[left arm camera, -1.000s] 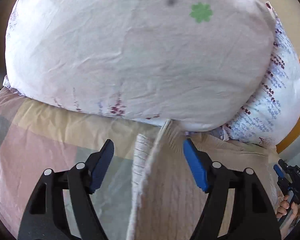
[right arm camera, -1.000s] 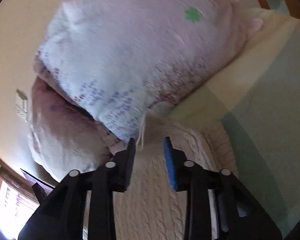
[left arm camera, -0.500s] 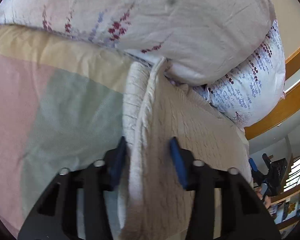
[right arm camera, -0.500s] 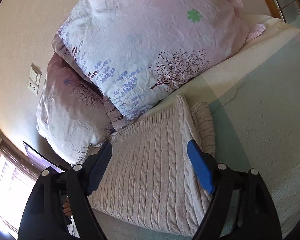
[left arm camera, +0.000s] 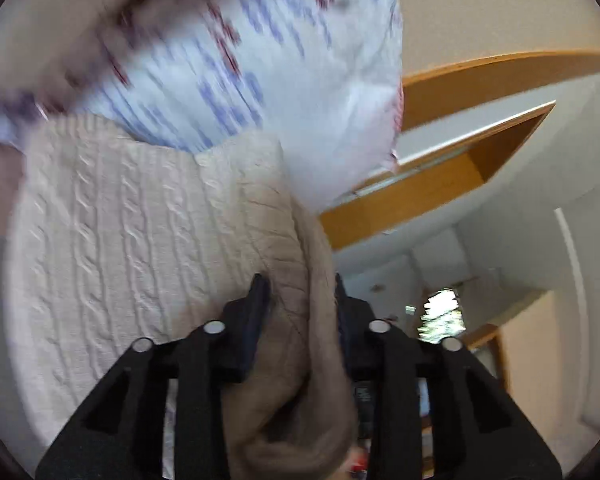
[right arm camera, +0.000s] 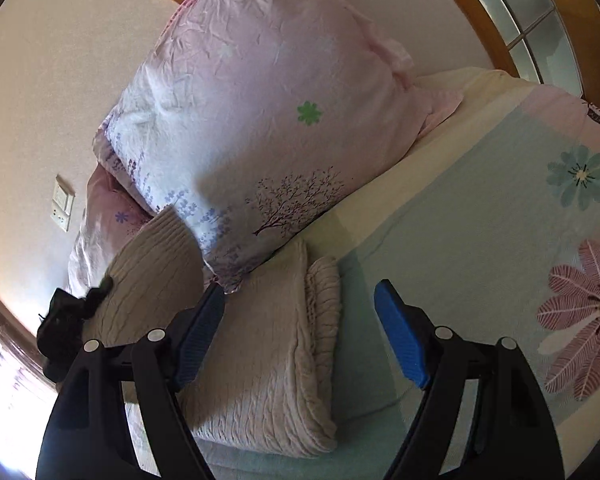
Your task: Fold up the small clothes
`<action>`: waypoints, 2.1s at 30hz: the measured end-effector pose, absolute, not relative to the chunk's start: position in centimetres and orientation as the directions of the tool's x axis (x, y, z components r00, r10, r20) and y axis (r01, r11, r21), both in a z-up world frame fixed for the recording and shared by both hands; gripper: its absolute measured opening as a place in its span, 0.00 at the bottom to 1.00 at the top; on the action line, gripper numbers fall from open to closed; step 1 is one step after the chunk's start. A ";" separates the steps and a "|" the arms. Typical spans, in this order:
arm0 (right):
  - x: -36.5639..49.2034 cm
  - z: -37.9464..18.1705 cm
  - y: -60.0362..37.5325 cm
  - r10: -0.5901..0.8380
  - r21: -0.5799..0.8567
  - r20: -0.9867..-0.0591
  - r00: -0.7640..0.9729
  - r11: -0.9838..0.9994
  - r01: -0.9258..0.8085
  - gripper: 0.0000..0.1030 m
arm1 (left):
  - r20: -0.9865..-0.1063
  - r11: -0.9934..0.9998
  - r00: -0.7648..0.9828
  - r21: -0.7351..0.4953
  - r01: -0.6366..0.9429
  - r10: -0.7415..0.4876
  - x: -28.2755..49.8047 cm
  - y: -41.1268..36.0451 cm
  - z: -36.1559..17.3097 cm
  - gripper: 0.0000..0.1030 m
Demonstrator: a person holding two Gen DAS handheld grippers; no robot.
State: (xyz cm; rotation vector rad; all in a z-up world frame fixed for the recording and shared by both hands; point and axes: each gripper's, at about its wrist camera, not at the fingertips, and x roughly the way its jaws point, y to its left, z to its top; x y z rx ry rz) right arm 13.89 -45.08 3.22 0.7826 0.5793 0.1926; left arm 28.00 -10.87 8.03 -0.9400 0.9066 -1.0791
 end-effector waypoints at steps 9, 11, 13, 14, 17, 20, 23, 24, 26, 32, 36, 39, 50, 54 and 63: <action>19.1 1.5 -46.1 0.580 0.757 -0.522 0.626 0.653 0.026 0.92 | -0.482 0.624 0.425 -0.716 0.313 -0.766 25.0 -5.8 7.7 0.89; 20.8 0.7 -44.9 0.609 0.753 -0.555 0.566 0.658 0.030 0.91 | -0.587 0.702 0.401 -0.662 0.262 -0.703 25.0 -5.1 5.8 0.88; 22.1 -0.1 -43.7 0.631 0.750 -0.579 0.517 0.660 0.034 0.91 | -0.639 0.724 0.350 -0.646 0.240 -0.686 25.0 -5.6 4.0 0.88; 22.5 -0.4 -43.2 0.640 0.755 -0.582 0.502 0.654 0.041 0.90 | -0.659 0.736 0.333 -0.630 0.246 -0.675 25.0 -6.0 3.2 0.88; 22.8 -1.5 -42.3 0.673 0.781 -0.568 0.473 0.623 0.051 0.63 | -0.694 0.766 0.325 -0.581 0.274 -0.642 25.1 -8.7 1.9 0.88; 22.3 -2.4 -42.2 0.705 0.833 -0.504 0.499 0.550 0.064 0.42 | -0.633 0.729 0.369 -0.638 0.250 -0.681 25.2 -10.2 0.7 0.71; 21.4 -1.4 -41.6 0.725 0.859 -0.450 0.522 0.512 0.029 0.35 | -0.576 0.656 0.336 -0.724 0.213 -0.745 25.4 -9.5 0.2 0.39; 20.9 -0.3 -40.8 0.750 0.869 -0.415 0.514 0.494 -0.019 0.34 | -0.554 0.628 0.315 -0.742 0.234 -0.771 25.3 -8.8 0.7 0.37; 20.4 1.4 -38.9 0.788 0.873 -0.375 0.488 0.478 -0.101 0.34 | -0.535 0.615 0.310 -0.728 0.301 -0.786 24.5 -6.8 3.1 0.36; 22.1 1.6 -29.3 0.816 0.801 -0.450 0.364 0.548 -0.239 0.37 | -0.636 0.783 0.459 -0.534 0.320 -0.621 21.2 1.2 6.7 0.55; 22.3 0.5 -28.6 0.688 0.713 -0.567 0.452 0.685 -0.148 0.53 | -0.752 0.952 0.583 -0.242 0.188 -0.307 20.6 3.2 5.3 0.62; 20.6 3.0 -32.1 0.661 0.746 -0.457 0.595 0.649 -0.148 0.53 | -0.698 0.964 0.665 -0.187 0.191 -0.267 17.3 4.3 6.9 0.76; 24.5 0.5 -30.5 0.575 0.722 -0.593 0.564 0.689 0.057 0.09 | -0.685 0.971 0.689 -0.193 0.142 -0.238 9.4 4.2 5.3 0.98; 21.6 3.6 -29.9 0.476 0.606 -0.631 0.613 0.795 0.005 0.14 | -0.716 0.977 0.666 -0.178 0.117 -0.211 9.0 3.2 4.1 0.98; 6.6 5.2 -26.9 0.359 0.365 -0.631 0.688 0.920 -0.145 0.95 | -0.764 0.983 0.620 -0.113 0.146 -0.180 8.5 1.1 2.4 0.98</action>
